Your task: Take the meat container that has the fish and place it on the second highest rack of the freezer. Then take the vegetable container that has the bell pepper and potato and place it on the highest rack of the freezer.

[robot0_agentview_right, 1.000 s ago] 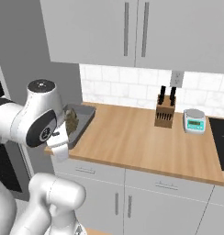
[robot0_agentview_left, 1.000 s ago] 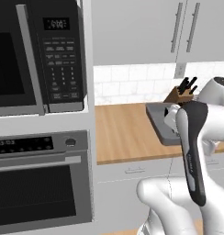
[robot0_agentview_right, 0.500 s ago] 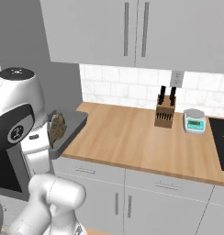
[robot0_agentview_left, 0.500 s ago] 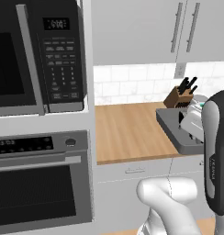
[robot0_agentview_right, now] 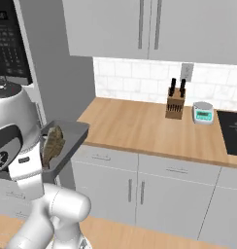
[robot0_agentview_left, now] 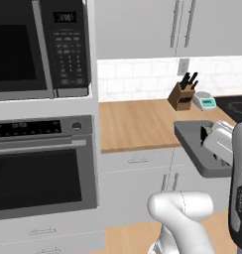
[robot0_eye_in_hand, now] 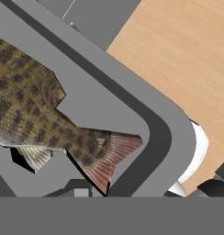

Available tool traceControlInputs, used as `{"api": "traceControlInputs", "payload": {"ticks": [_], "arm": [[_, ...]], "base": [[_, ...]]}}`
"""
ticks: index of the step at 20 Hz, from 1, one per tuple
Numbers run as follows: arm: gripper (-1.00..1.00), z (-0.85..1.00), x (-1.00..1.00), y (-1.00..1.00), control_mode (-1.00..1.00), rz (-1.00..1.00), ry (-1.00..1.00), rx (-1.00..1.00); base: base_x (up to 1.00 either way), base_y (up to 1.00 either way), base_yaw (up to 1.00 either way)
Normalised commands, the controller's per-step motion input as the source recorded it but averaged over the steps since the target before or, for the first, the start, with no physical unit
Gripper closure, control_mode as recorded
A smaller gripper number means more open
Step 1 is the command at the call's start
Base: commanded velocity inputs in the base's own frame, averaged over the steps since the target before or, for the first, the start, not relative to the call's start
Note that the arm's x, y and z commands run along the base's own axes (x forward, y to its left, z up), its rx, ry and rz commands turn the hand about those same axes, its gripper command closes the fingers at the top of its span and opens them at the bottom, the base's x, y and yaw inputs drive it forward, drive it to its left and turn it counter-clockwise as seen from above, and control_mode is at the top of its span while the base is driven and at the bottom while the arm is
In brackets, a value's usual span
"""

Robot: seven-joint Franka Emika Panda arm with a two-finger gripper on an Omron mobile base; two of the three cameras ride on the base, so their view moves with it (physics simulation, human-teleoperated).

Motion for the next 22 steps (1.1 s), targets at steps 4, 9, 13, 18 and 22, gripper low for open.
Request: {"api": "traceControlInputs", "payload": {"ticks": [4, 9, 13, 18, 22], "arm": [[1.0, 0.0, 0.0, 0.0, 1.0, 0.0, 0.0, 0.0], [1.0, 0.0, 0.0, 0.0, 1.0, 0.0, 0.0, 0.0], [1.0, 0.0, 0.0, 0.0, 1.0, 0.0, 0.0, 0.0], [1.0, 0.0, 0.0, 0.0, 1.0, 0.0, 0.0, 0.0], [1.0, 0.0, 0.0, 0.0, 1.0, 0.0, 0.0, 0.0]], "base": [[-0.84, 0.69, 0.01], [-0.16, 1.0, 0.01], [-0.08, 1.0, 0.0], [-0.13, 1.0, 0.0], [-0.13, 1.0, 0.0]]}}
